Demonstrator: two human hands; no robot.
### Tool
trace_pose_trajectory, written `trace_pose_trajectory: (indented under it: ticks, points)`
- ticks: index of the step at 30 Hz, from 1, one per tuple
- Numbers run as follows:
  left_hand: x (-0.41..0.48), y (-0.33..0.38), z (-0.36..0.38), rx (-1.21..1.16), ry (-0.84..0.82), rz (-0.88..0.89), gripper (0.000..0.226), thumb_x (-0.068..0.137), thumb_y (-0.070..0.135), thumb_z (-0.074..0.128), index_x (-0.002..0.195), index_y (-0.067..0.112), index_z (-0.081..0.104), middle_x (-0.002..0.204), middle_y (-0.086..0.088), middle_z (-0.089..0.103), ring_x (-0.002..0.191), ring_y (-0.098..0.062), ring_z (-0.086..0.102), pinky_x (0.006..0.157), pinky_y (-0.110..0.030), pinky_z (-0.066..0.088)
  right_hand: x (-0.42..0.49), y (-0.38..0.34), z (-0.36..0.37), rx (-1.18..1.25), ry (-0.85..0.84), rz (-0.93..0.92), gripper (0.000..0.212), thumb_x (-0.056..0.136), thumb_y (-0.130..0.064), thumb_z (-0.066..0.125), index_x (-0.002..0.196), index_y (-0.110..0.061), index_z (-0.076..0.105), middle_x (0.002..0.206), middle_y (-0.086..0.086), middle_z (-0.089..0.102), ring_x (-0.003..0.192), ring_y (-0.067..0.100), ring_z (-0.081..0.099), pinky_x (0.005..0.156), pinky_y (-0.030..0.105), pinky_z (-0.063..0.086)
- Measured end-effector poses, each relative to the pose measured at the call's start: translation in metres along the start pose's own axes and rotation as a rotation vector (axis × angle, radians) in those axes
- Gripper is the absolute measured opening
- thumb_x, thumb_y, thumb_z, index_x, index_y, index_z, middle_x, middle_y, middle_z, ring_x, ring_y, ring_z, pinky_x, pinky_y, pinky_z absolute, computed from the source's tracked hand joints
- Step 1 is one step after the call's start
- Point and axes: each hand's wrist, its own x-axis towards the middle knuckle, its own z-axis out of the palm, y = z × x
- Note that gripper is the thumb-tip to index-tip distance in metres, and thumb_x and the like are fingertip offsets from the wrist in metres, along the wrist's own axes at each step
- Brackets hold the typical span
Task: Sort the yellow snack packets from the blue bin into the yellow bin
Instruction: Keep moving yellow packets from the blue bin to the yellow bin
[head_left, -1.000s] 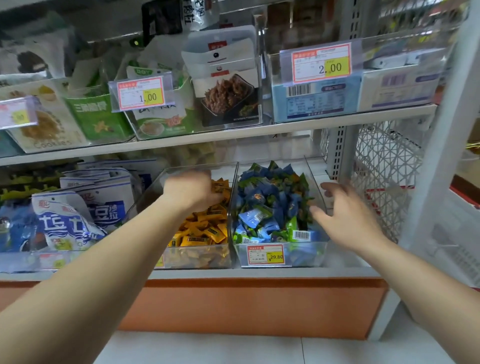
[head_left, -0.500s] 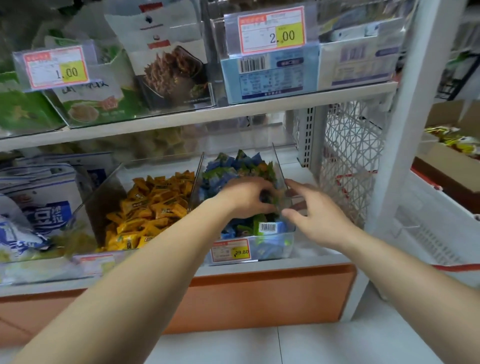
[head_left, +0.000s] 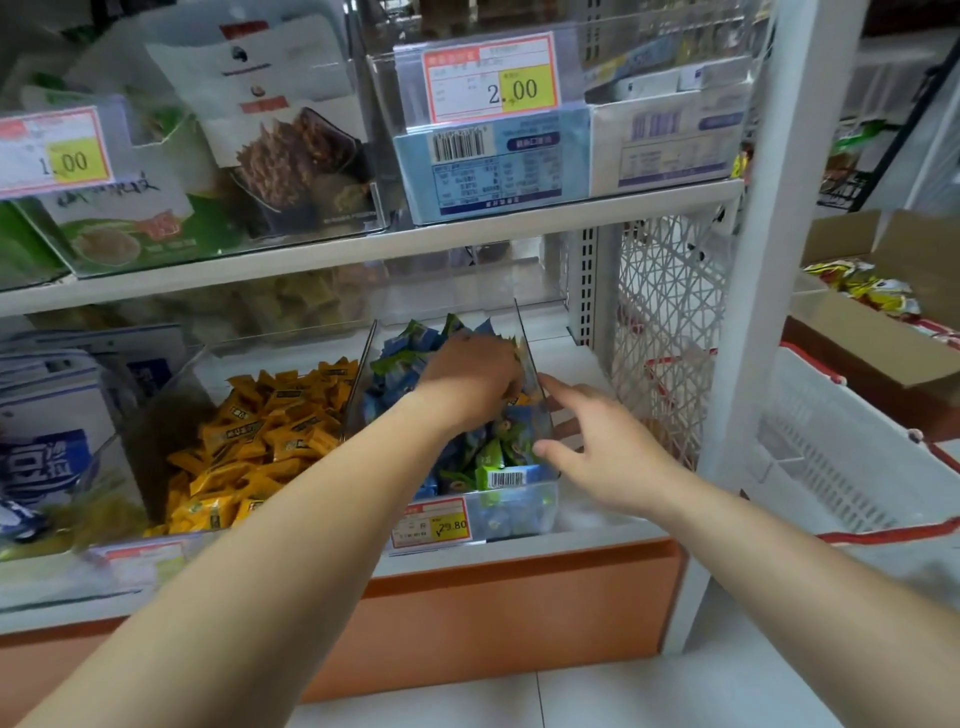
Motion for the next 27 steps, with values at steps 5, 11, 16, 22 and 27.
trace_pose_trajectory:
  ticks: [5,11,16,22,27]
  points:
    - [0.016,-0.006,0.017,-0.255,-0.107,-0.142,0.023,0.088,0.039,0.067,0.103,0.022,0.061,0.094,0.004,0.062,0.084,-0.017,0.06,0.062,-0.026,0.044,-0.001,0.002,0.0,0.002,-0.008,-0.006,0.069,0.092,-0.034,0.063,0.152,-0.034,0.029,0.126,-0.004,0.052,0.112,0.013,0.052,0.088,0.021,0.037]
    - [0.024,-0.009,0.035,-0.342,-0.31,-0.268,0.069,0.073,0.053,0.079,0.124,0.016,0.05,0.111,0.0,0.06,0.092,-0.018,0.058,0.071,-0.03,0.048,-0.002,0.002,0.0,-0.012,-0.013,-0.005,0.07,0.092,-0.035,0.064,0.153,-0.033,0.028,0.13,-0.004,0.051,0.117,0.013,0.048,0.089,0.02,0.033]
    - [0.024,-0.01,0.037,-0.502,-0.351,-0.243,0.048,0.071,0.047,0.081,0.105,0.019,0.063,0.105,0.0,0.068,0.094,-0.02,0.063,0.082,-0.035,0.054,-0.003,0.003,0.0,0.002,-0.029,-0.003,0.072,0.092,-0.036,0.063,0.154,-0.034,0.025,0.133,-0.006,0.049,0.121,0.012,0.046,0.092,0.019,0.031]
    - [0.023,0.002,0.028,-0.658,-0.463,-0.087,0.04,0.082,0.027,0.07,0.121,0.018,0.064,0.118,-0.004,0.067,0.102,-0.017,0.062,0.088,-0.031,0.052,-0.003,0.003,-0.002,0.005,-0.048,0.011,0.073,0.093,-0.037,0.063,0.154,-0.035,0.023,0.128,-0.009,0.048,0.118,0.01,0.046,0.09,0.018,0.032]
    - [0.017,-0.005,0.02,-0.604,-0.528,-0.095,0.058,0.081,0.039,0.076,0.134,0.03,0.053,0.13,0.006,0.059,0.113,-0.015,0.056,0.093,-0.03,0.047,-0.003,0.002,-0.001,-0.006,-0.058,0.014,0.074,0.093,-0.039,0.062,0.155,-0.033,0.022,0.131,-0.007,0.047,0.121,0.011,0.045,0.092,0.019,0.032]
